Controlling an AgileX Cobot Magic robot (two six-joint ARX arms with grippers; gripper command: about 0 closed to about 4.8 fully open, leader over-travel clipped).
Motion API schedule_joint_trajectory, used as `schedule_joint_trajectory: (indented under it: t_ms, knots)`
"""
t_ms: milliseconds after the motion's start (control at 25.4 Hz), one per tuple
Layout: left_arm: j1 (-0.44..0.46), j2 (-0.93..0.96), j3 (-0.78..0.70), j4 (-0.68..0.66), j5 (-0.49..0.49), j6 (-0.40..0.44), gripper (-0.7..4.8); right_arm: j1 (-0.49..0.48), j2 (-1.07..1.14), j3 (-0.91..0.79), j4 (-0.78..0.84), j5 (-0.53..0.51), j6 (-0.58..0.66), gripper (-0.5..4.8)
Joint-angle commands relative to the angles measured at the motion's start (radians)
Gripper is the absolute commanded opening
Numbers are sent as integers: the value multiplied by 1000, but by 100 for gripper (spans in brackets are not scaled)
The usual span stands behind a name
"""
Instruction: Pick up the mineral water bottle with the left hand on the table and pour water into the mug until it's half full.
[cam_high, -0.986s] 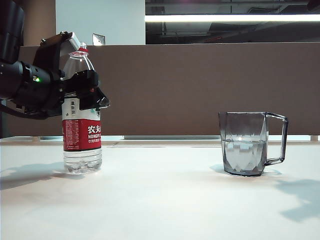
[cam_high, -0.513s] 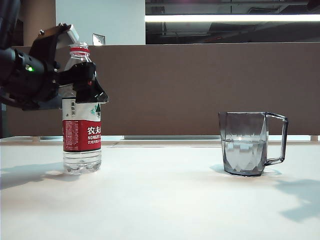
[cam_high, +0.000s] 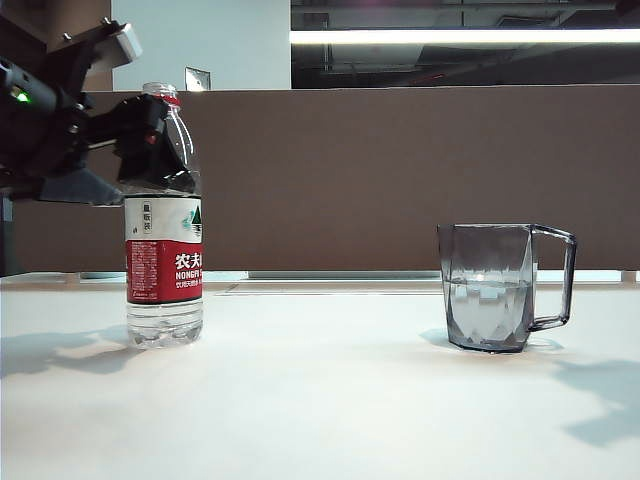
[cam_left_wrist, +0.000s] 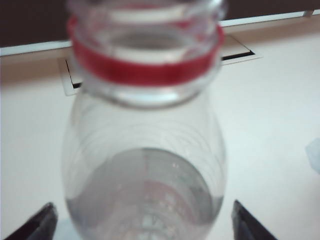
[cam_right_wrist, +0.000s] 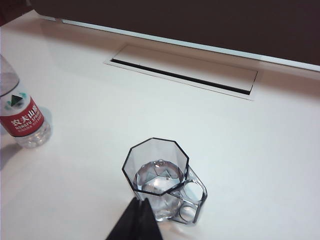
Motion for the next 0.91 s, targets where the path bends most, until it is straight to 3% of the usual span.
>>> schedule_joint_trajectory:
  t_ms: [39,394,473,552,592,631,907]
  knots:
    - [-1,-54,3,-94,2,7,468,0,-17,6,2,0,-3,-8]
    - [-1,-274,3,-335,2,6,465,0,-120,6,-87,0,-3,-8]
    - [-1,-330,3,-380,2,3,442,0,-141,6,-104,2,-3,-8]
    - [-1,-393,3,-432,2,-16,254,0,-167,5,-121,4,-3,-8]
    - [-1,-434,3,-472,2,-56,58,-1,-182,4,-136,13,-3,-8]
    - [-1,-454,3,-495,2,-74,-15,0,-190,2,-146,27,-3,-8]
    - [-1,-588,-13,-565,2,-75,-5,-2,-308,-113,-85,31,-3,-8]
